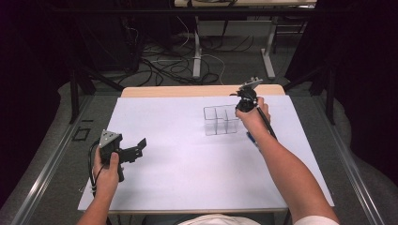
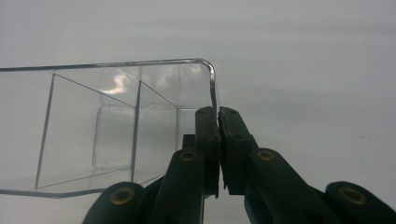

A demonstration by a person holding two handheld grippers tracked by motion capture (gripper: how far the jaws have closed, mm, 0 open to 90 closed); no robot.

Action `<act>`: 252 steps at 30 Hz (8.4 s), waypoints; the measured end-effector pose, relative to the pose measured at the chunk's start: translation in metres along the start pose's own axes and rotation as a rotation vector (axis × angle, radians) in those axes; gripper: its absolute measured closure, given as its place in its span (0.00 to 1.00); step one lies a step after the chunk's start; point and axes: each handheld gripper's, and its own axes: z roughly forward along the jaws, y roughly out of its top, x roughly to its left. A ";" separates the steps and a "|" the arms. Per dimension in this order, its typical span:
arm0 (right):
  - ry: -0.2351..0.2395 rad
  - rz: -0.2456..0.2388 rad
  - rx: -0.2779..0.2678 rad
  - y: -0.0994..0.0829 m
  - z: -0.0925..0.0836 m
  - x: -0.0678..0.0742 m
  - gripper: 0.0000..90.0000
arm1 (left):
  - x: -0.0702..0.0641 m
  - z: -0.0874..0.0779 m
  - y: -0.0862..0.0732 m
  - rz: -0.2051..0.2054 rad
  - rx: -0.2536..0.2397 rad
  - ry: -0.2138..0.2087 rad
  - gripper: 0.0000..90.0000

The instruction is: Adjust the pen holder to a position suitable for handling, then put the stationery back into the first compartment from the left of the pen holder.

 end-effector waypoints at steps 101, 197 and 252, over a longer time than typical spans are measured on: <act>0.295 -0.453 -0.248 -0.065 -0.056 0.006 0.20 | -0.001 0.002 -0.002 0.012 0.016 -0.004 0.00; 0.082 -0.318 0.109 -0.083 0.011 -0.072 0.77 | -0.002 0.001 -0.003 0.025 0.031 -0.008 0.00; 0.076 -0.319 0.141 -0.081 0.001 -0.067 0.88 | -0.002 0.001 -0.003 0.026 0.032 -0.006 0.00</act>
